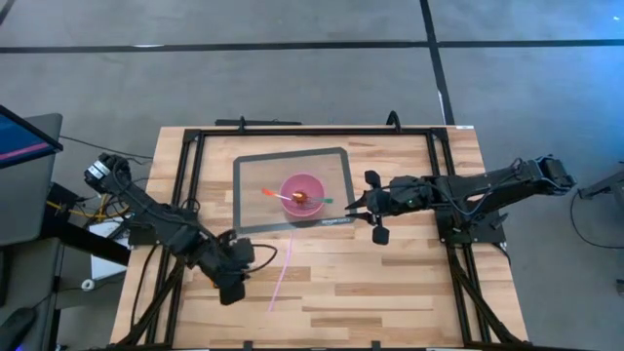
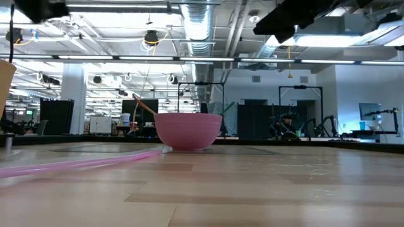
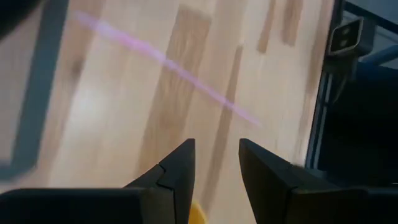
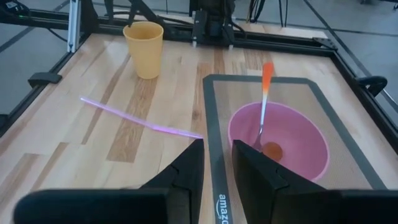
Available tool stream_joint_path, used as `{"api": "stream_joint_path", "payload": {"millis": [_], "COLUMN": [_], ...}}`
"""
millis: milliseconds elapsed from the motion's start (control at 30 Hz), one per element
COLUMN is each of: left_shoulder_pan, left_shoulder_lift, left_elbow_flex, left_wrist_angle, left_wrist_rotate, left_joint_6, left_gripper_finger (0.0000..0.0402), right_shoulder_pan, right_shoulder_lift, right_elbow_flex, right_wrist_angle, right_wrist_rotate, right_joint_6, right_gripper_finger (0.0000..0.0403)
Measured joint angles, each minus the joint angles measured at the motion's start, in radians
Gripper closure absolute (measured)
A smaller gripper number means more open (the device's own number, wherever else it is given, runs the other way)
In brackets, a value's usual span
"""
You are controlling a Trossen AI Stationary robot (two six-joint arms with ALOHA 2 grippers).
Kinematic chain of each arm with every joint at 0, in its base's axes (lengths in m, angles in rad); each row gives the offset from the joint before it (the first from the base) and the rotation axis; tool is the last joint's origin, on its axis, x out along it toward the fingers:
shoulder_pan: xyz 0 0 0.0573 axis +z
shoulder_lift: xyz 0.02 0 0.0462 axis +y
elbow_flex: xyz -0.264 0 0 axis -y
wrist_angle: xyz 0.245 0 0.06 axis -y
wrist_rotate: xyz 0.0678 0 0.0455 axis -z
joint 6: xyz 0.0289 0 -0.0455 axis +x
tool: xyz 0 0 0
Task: Pick & Place Utensil
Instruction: Put the yellow cup to the top left of the pink bowl on the transparent mat
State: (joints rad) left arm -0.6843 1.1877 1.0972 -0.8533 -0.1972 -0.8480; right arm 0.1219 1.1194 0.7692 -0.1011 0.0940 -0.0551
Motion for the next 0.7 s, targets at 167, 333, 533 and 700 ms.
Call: {"api": "stream_joint_path", "payload": {"millis": [167,333,533,700], "left_shoulder_pan": [-0.066,-0.126,-0.185,-0.206], "left_shoulder_lift": [0.006,0.008,0.018,0.018], "left_elbow_flex": [-0.001,-0.001,-0.053,-0.109], "left_wrist_angle": [-0.012,-0.081,-0.102,-0.087], "left_wrist_rotate": [0.004,-0.008,-0.039,-0.039], "left_joint_6": [-0.132,-0.252,-0.364,-0.418], "left_gripper_finger": [0.0277,0.0277,0.0277,0.0279], "right_shoulder_pan": [0.000,0.000,0.000,0.000], "right_shoulder_lift": [0.000,0.000,0.000,0.000], "right_elbow_flex": [0.000,0.000,0.000,0.000], "right_wrist_angle": [-0.007,-0.012,-0.012,-0.012], "right_wrist_rotate": [0.000,0.000,0.000,0.000], "right_joint_6": [0.001,0.003,0.003,0.003], "right_gripper_finger": [0.0326,0.0326,0.0326,0.0326]}}
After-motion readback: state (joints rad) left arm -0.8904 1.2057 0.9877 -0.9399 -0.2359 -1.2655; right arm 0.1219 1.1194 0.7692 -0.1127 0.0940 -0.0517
